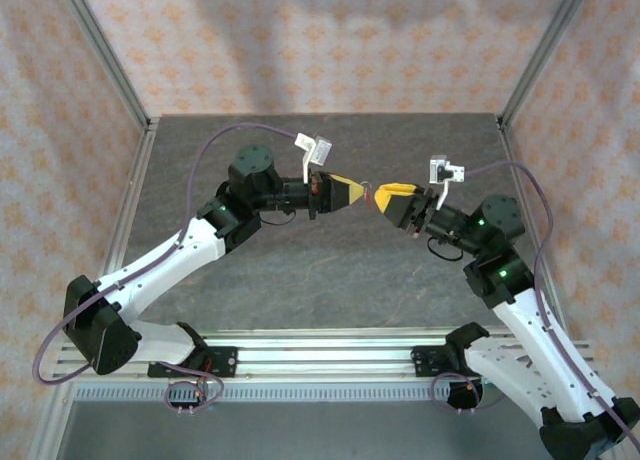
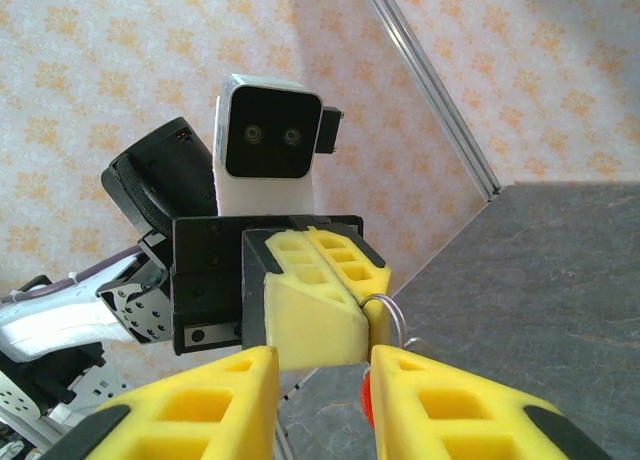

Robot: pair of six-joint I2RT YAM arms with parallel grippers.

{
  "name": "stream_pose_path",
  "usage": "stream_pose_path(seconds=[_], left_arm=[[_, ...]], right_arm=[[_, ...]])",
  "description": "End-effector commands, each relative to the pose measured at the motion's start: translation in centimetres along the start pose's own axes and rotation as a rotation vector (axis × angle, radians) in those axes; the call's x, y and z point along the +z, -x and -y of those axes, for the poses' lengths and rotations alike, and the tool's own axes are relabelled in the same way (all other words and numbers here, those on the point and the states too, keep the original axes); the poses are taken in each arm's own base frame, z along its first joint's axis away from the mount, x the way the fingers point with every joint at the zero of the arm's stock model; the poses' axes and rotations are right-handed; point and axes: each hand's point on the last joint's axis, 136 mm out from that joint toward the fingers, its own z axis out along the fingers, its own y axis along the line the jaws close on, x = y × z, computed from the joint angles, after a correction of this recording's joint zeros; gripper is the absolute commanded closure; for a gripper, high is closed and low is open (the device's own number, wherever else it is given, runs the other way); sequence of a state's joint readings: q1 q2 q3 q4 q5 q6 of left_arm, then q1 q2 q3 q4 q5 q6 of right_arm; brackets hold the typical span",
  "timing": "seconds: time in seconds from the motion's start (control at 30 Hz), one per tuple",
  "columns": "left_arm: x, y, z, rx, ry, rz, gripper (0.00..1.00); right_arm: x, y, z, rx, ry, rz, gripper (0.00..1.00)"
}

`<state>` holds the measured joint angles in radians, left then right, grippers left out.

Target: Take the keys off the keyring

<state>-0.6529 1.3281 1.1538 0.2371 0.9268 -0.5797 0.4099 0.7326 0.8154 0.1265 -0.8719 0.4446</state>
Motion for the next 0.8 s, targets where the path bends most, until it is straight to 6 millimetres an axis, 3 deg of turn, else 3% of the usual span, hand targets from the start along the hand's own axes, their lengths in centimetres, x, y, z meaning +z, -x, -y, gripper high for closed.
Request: stream_pose_path(seconds=[0.0, 0.77], left_arm=[[-0.6, 1.3, 1.6, 0.037, -0.042, 0.038, 1.00], [0.0, 0.6, 2.8, 0.007, -0.138, -0.038, 1.00]], right_arm=[[-0.1, 1.5, -1.3, -0.055, 0.019, 0.025, 0.70], [1.3, 0.8, -1.3, -0.017, 0.026, -0.121, 0.71]])
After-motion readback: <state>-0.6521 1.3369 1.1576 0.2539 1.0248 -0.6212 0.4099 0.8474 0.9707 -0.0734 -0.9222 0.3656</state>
